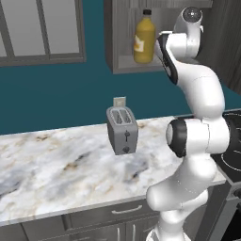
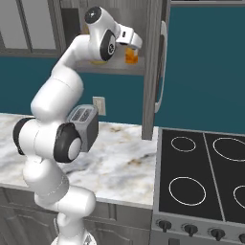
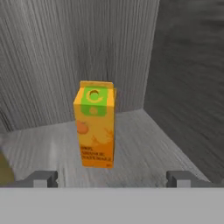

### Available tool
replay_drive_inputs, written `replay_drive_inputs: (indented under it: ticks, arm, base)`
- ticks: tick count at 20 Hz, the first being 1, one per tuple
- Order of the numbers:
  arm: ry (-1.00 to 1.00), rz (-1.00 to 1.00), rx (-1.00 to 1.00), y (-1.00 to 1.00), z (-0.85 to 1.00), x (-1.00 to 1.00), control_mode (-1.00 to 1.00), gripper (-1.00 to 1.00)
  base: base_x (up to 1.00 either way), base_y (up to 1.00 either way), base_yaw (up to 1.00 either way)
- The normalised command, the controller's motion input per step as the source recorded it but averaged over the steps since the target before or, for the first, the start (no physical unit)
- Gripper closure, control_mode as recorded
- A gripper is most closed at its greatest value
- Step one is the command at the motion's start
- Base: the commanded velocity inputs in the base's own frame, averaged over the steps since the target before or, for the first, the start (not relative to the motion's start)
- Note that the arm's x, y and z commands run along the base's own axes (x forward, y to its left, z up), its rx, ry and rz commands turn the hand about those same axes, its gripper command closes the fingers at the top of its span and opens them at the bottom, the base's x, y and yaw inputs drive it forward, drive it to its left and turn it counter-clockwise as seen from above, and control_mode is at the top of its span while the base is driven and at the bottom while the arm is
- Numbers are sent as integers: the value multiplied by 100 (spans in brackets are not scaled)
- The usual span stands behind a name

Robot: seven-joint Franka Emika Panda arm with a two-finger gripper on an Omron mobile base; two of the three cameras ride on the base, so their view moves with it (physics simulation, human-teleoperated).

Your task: Sort all alcoholic drinks to one cabinet, and non-alcoholic drinks to the other.

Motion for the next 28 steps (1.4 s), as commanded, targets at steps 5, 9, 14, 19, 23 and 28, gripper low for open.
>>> replay_drive_inputs:
  ticks: [5,9,14,19,23,28]
  arm:
    - [0,0,0,1,-27,-82,-100,-100]
    - [0,0,0,7,-30,-90,-100,-100]
    - [0,0,0,25,-26,-100,-100,-100]
    - [4,0,0,38,-27,-100,-100,-100]
    - [7,0,0,39,-51,-100,-100,-100]
    - [11,0,0,30,-82,-80,-100,-100]
  base:
    - [0,0,0]
    - [0,0,0]
    - [0,0,0]
    - [0,0,0]
    - [0,0,0]
    - [0,0,0]
